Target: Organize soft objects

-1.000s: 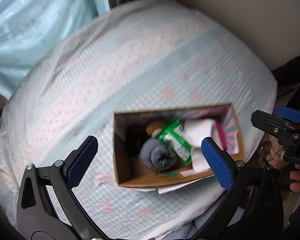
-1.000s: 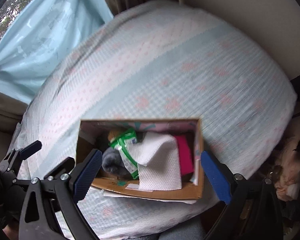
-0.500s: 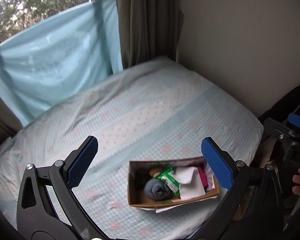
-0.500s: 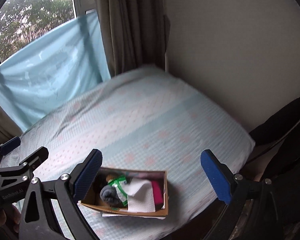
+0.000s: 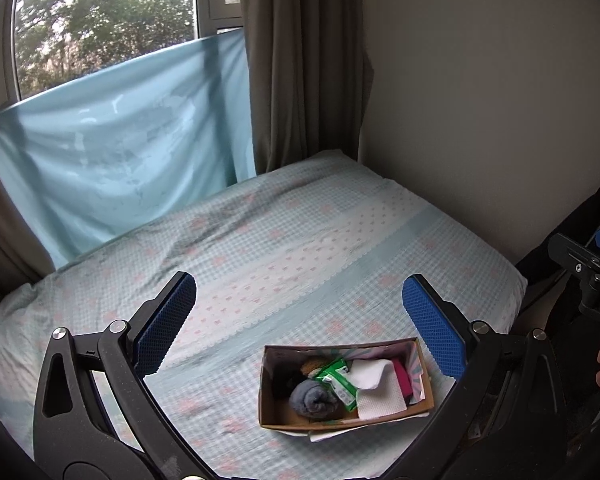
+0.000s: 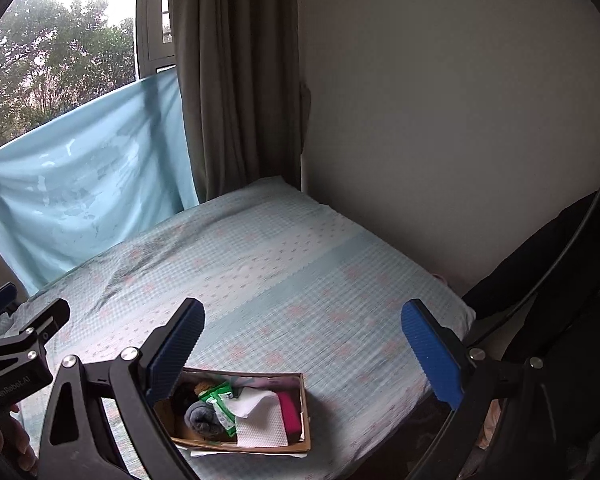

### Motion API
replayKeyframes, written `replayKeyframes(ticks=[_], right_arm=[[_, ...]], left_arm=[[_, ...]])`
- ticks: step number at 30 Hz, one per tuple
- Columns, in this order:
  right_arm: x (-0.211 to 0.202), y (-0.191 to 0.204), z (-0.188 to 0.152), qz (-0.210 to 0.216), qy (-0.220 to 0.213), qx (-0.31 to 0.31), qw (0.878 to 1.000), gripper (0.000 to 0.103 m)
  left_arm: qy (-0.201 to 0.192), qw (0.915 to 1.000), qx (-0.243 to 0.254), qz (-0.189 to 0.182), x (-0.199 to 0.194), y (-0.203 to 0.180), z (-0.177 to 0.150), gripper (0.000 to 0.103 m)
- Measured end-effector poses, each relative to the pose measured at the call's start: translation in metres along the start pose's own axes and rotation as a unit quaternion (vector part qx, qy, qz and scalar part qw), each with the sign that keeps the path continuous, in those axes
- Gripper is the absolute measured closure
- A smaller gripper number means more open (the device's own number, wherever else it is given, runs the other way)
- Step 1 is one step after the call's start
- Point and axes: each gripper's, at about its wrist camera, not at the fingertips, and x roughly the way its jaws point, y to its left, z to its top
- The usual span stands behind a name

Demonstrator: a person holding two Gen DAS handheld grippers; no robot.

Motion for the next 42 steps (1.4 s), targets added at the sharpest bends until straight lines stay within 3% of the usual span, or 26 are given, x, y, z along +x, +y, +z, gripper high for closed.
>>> replayKeyframes(ticks=[42], right_arm=[[-0.019,-0.005,-0.005,0.003,-0.023,0.011,1.000,0.005]], left_arm=[[-0.032,0.9995,0.002,-0.002,-0.024,-0.002,-0.012,0.000]])
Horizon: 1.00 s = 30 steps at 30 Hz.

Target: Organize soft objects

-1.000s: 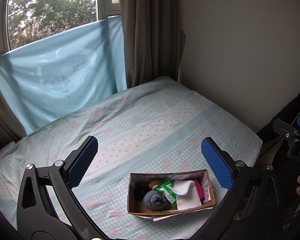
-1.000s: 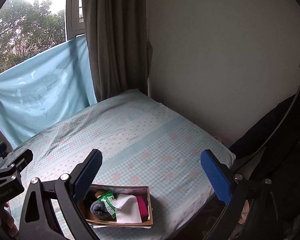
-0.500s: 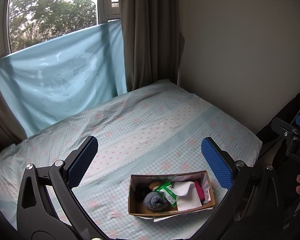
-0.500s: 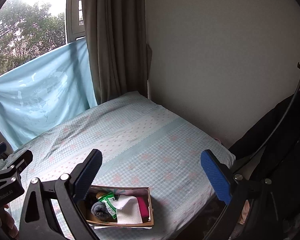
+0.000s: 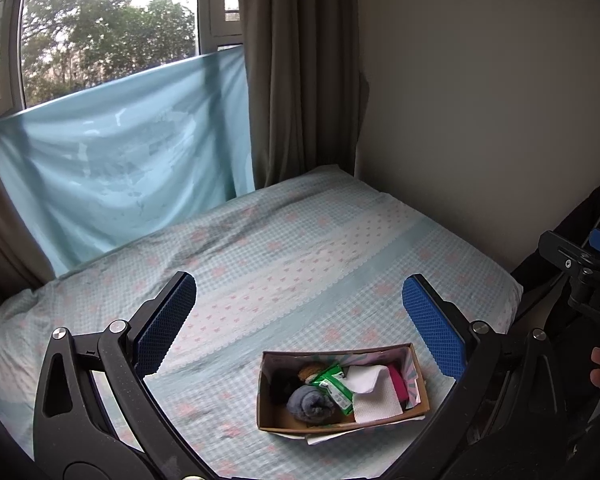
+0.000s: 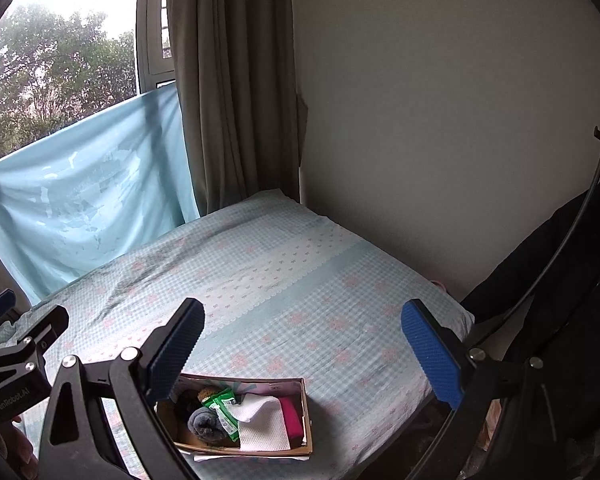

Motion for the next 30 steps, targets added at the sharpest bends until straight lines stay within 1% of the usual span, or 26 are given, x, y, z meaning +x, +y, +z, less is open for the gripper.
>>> replayKeyframes(ticks=[17,23,30], right_arm=[[-0.002,0.002,0.002,0.000,-0.003,-0.001,1.000,0.005],[-0.002,0.002,0.003,0.001,-0.005,-0.003,1.000,0.005],[-0.002,0.002,0.003,0.004,-0.005,-0.001,1.000,0.005]], left_arm=[[-0.003,1.0000,0.001,0.002,-0.002,-0.003,0.000,0.000],[-0.027,0.9994,0.011,0.020,-0.010,-0.007,0.001,0.000],[-0.049,0.9982,0.018,0.028,-0.018,-0.010,-0.001,0.000]])
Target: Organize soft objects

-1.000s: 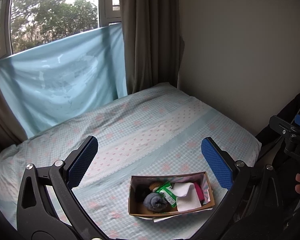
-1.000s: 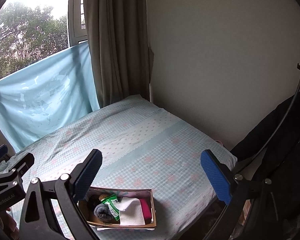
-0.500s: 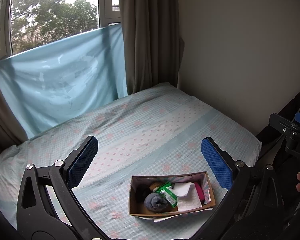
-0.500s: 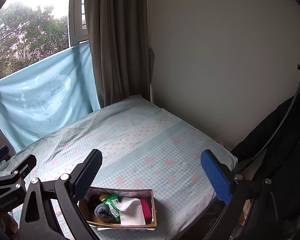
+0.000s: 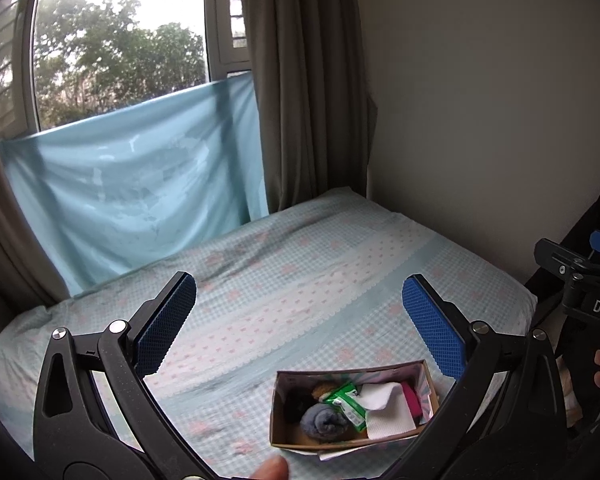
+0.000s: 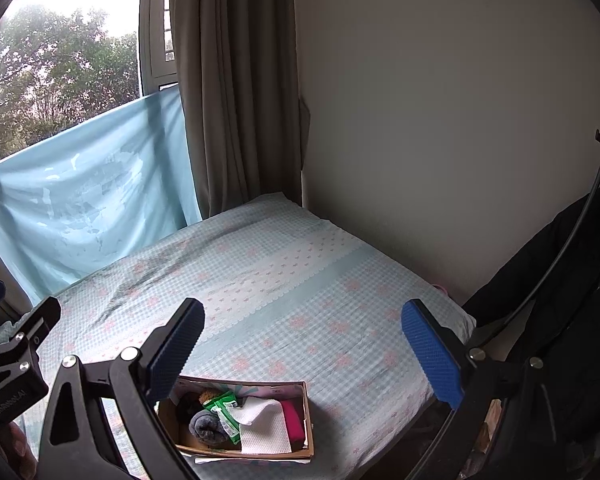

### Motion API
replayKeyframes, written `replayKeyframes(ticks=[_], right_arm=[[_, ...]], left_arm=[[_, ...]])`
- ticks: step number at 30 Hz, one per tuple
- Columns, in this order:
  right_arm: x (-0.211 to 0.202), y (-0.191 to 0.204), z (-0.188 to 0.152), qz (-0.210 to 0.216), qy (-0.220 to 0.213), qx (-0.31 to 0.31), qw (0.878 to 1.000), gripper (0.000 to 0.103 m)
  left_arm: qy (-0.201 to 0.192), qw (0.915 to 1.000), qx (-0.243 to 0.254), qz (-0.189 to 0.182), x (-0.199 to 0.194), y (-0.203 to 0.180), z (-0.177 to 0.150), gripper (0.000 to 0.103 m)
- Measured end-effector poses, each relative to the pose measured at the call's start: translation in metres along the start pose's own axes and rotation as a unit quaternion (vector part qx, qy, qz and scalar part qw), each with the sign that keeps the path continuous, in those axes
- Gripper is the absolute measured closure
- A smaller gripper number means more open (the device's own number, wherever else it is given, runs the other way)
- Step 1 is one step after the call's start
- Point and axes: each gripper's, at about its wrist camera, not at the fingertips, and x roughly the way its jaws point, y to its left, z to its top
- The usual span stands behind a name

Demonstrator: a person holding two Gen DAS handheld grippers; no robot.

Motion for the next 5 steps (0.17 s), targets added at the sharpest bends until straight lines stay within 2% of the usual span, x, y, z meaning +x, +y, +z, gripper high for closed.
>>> replayKeyframes(ticks=[5], right_arm=[[0.0024,-0.0005,0.0002,0.003,0.004,0.000,1.000,0.005]], left_arm=[[-0.003,1.0000,0.000,0.006,-0.0014,-0.0006,0.0003,0.000]])
